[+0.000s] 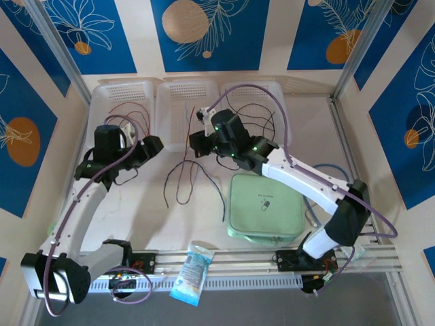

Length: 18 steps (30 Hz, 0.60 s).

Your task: Untangle the cables

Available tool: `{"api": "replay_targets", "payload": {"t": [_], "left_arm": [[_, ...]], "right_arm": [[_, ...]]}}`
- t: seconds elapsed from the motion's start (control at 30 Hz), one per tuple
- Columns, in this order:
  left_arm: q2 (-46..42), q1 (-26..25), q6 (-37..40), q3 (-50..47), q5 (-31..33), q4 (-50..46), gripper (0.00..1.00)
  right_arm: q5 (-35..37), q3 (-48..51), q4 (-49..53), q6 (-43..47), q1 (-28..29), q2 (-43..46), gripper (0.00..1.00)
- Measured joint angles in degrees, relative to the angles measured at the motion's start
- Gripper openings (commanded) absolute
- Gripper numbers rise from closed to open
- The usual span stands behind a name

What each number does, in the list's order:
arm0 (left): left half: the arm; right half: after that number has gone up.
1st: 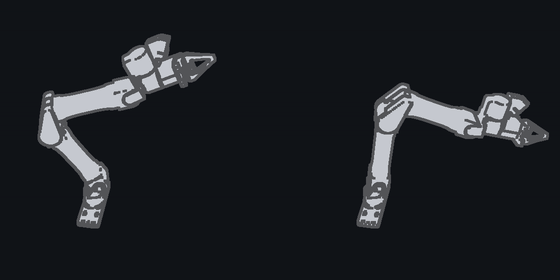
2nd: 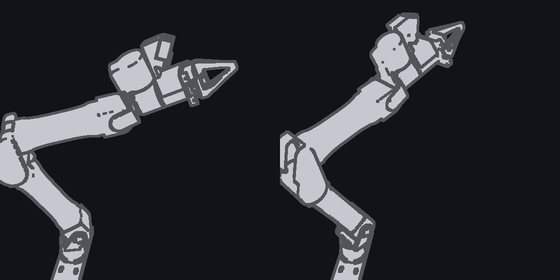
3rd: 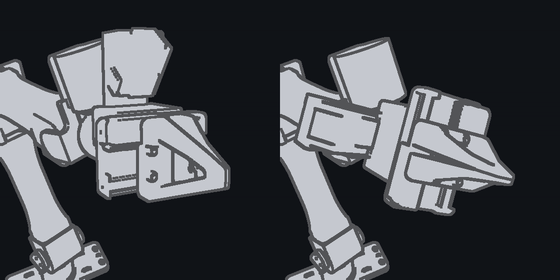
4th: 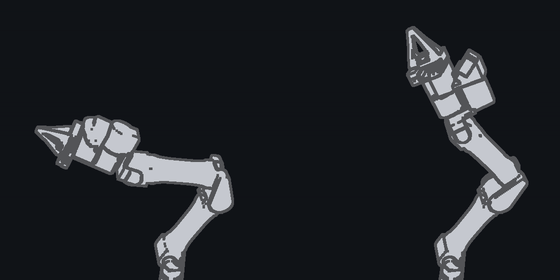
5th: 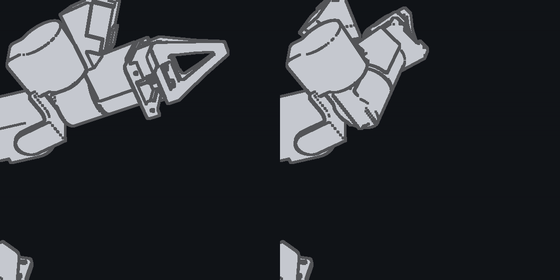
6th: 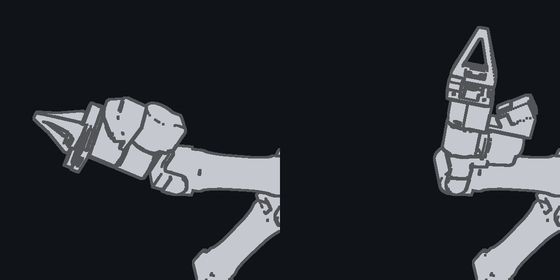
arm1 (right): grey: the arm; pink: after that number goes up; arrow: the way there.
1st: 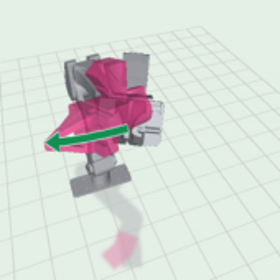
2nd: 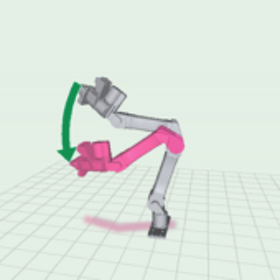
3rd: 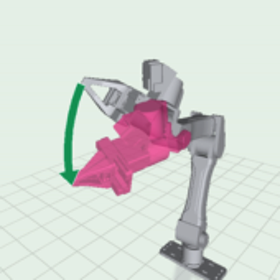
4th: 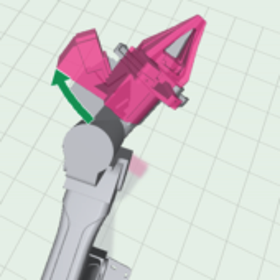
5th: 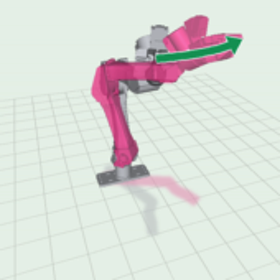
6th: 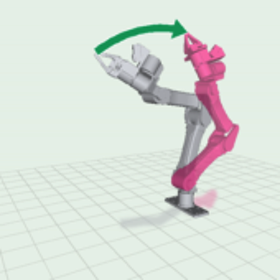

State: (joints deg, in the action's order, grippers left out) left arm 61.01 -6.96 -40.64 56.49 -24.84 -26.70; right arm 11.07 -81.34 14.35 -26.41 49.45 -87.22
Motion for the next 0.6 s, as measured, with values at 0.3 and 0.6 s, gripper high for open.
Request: {"api": "replay_targets", "payload": {"t": [0.3, 0.6], "left_arm": [[-0.1, -0.5, -2.3, 2.8, -4.8, 5.0, 0.62], [2.9, -7.2, -2.4, 4.7, -5.7, 8.1, 0.60]], "right_arm": [[-4.5, 5.7, -7.7, 0.2, -4.7, 2.2, 0.00], [-8.7, 7.8, -9.0, -0.4, -5.6, 0.1, 0.00]]}}
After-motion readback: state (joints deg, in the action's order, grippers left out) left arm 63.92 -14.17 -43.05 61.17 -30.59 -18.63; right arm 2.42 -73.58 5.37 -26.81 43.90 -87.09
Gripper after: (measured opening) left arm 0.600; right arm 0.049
